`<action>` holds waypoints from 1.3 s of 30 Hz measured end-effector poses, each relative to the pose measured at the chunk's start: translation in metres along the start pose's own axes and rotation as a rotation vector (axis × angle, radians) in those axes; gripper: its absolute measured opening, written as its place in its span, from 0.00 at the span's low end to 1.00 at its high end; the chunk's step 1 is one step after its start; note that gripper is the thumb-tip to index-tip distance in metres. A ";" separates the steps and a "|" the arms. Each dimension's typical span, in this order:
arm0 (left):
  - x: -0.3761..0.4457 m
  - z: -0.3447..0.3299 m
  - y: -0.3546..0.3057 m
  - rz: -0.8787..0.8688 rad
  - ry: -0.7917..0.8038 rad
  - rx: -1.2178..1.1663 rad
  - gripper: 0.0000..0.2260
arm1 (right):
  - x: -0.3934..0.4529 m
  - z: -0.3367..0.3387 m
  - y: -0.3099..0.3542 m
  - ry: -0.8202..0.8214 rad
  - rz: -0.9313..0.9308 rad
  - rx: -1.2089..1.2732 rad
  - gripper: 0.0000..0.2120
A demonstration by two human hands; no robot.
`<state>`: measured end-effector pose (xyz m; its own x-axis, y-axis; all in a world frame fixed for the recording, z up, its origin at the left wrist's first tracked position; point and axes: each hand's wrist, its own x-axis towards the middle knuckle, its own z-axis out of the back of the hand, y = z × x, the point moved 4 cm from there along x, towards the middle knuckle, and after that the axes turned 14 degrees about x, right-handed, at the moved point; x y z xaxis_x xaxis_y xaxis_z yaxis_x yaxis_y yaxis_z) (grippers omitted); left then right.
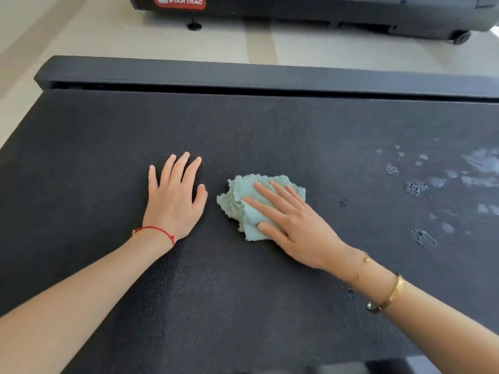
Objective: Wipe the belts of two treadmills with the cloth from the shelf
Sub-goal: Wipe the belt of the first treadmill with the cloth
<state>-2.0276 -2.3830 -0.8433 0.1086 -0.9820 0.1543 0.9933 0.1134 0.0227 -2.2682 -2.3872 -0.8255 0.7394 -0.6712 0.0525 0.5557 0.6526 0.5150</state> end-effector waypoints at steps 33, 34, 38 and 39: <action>-0.056 0.008 -0.008 0.062 0.067 0.006 0.26 | -0.116 -0.038 0.084 0.107 0.133 -0.024 0.24; -0.056 0.008 -0.008 0.063 0.070 0.008 0.26 | -0.110 -0.033 0.072 0.098 0.122 -0.046 0.24; -0.056 0.008 -0.007 0.057 0.089 0.031 0.26 | -0.056 0.006 -0.016 -0.133 -0.174 -0.099 0.25; -0.056 0.008 -0.007 0.056 0.093 0.033 0.26 | -0.044 0.016 -0.034 -0.182 -0.291 -0.077 0.25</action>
<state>-2.0412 -2.3275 -0.8439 0.1688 -0.9836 0.0635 0.9839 0.1721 0.0493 -2.3258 -2.3856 -0.8316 0.4694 -0.8803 0.0685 0.7655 0.4444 0.4652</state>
